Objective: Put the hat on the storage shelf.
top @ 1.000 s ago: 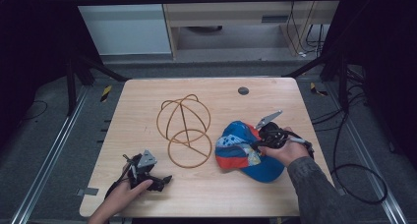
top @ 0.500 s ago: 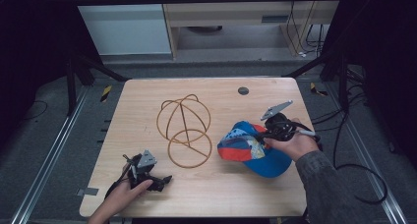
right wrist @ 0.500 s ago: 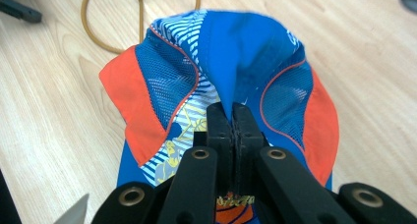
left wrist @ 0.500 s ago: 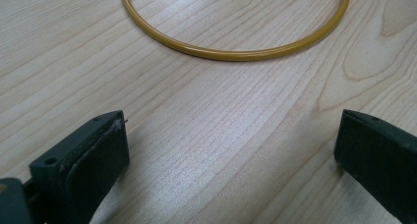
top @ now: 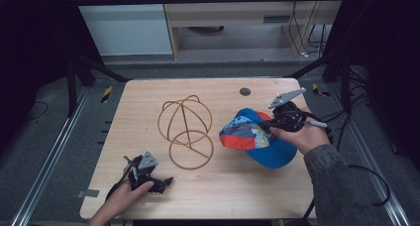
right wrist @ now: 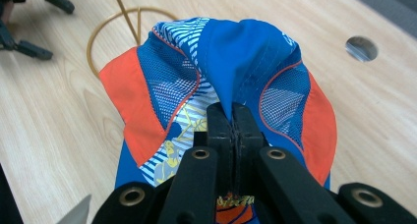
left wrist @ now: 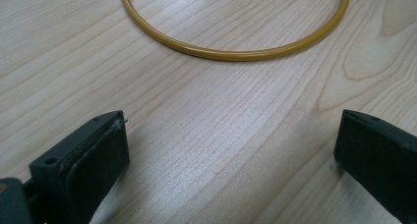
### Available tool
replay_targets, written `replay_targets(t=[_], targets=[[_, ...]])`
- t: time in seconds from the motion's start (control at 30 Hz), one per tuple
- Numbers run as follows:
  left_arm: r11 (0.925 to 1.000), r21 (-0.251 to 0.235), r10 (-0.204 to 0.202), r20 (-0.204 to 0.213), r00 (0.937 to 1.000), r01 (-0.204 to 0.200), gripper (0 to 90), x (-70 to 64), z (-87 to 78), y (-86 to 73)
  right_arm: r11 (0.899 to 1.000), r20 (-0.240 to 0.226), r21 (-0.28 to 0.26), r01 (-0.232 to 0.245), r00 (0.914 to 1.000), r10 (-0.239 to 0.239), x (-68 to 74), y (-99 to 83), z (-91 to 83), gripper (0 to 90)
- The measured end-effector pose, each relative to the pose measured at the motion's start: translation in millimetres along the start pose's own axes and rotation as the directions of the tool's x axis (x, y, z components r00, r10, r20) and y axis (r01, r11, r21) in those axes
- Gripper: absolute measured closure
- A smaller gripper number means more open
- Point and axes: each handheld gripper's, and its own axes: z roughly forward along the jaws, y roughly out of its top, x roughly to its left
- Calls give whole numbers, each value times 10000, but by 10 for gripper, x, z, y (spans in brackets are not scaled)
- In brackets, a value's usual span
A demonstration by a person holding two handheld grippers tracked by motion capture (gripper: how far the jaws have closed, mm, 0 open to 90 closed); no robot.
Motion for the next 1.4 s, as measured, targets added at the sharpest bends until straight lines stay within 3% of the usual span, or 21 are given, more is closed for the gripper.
replay_targets(t=[0.53,1.4], targets=[[10000,2,29,-8,10000,-29,0,2,-1,0,9945,473,-1027,198,9988,-150,-12,238,-391,890],[10000,5,24,-1,10000,-24,0,2,-2,0,9754,922,-2062,784,9939,-604,138,584,-758,891]])
